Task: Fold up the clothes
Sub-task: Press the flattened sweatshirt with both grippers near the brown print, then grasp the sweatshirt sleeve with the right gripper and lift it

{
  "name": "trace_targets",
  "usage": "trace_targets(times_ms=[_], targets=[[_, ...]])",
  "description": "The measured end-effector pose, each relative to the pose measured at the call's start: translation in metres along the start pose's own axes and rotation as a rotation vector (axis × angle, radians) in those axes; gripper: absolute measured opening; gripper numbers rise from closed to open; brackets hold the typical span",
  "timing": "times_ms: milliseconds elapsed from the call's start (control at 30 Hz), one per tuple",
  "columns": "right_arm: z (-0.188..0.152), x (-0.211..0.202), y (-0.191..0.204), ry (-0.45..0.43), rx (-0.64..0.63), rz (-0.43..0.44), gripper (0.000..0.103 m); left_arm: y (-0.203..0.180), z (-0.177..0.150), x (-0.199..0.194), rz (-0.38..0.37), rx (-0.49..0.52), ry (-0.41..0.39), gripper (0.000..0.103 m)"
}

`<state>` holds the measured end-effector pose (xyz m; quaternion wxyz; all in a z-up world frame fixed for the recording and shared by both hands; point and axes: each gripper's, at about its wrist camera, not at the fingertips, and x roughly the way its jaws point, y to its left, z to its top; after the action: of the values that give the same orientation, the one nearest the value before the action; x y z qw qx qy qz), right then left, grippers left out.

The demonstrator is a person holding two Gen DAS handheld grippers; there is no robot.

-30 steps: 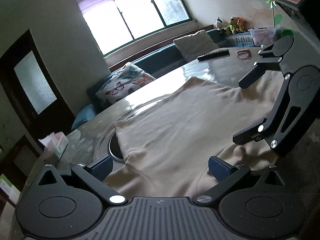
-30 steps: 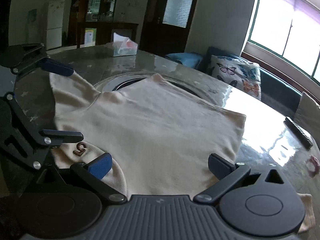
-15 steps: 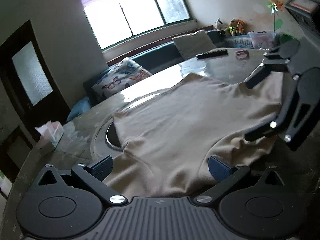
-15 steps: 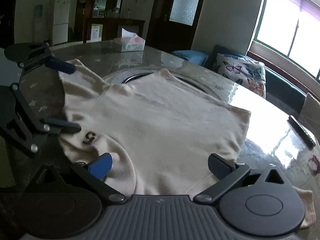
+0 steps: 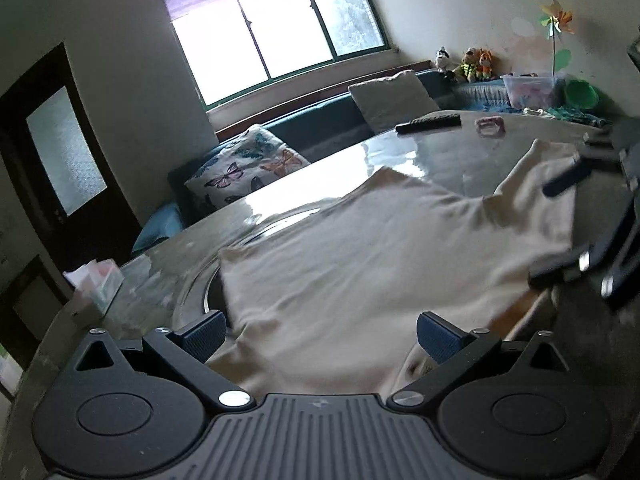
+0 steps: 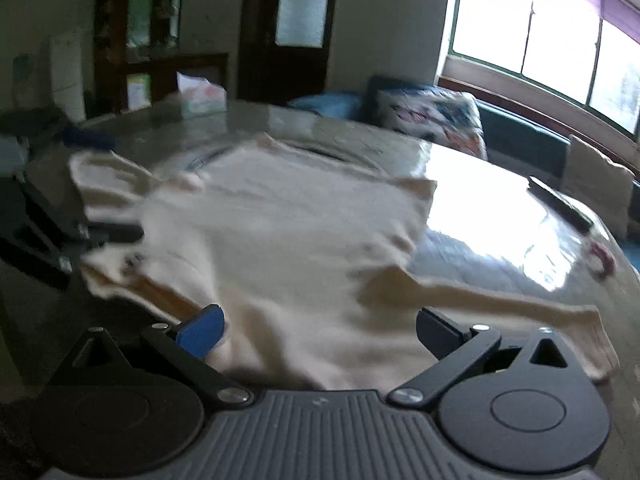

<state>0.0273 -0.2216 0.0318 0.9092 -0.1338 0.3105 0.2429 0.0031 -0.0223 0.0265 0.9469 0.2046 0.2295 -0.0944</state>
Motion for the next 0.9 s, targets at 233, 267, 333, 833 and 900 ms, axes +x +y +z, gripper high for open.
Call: trace_targets(times_ms=[233, 267, 333, 833, 900], targets=[[-0.007, -0.023, -0.016, -0.035, 0.056, 0.071, 0.103, 0.000, 0.012, 0.013, 0.017, 0.005, 0.003, 0.103], [-0.007, -0.023, -0.018, -0.039, 0.058, 0.049, 0.103, 0.001, 0.012, 0.016, 0.018, -0.001, 0.014, 0.103], [-0.004, -0.020, -0.024, -0.038, 0.085, 0.024, 0.103, 0.002, 0.008, 0.022, 0.009, 0.004, 0.033, 0.103], [-0.003, -0.001, 0.025, -0.023, -0.119, 0.082, 0.103, 0.006, -0.006, 0.002, -0.010, 0.052, 0.030, 0.103], [-0.004, -0.008, 0.023, -0.032, -0.112, 0.079, 0.103, 0.005, 0.001, 0.006, -0.009, 0.038, 0.018, 0.103]])
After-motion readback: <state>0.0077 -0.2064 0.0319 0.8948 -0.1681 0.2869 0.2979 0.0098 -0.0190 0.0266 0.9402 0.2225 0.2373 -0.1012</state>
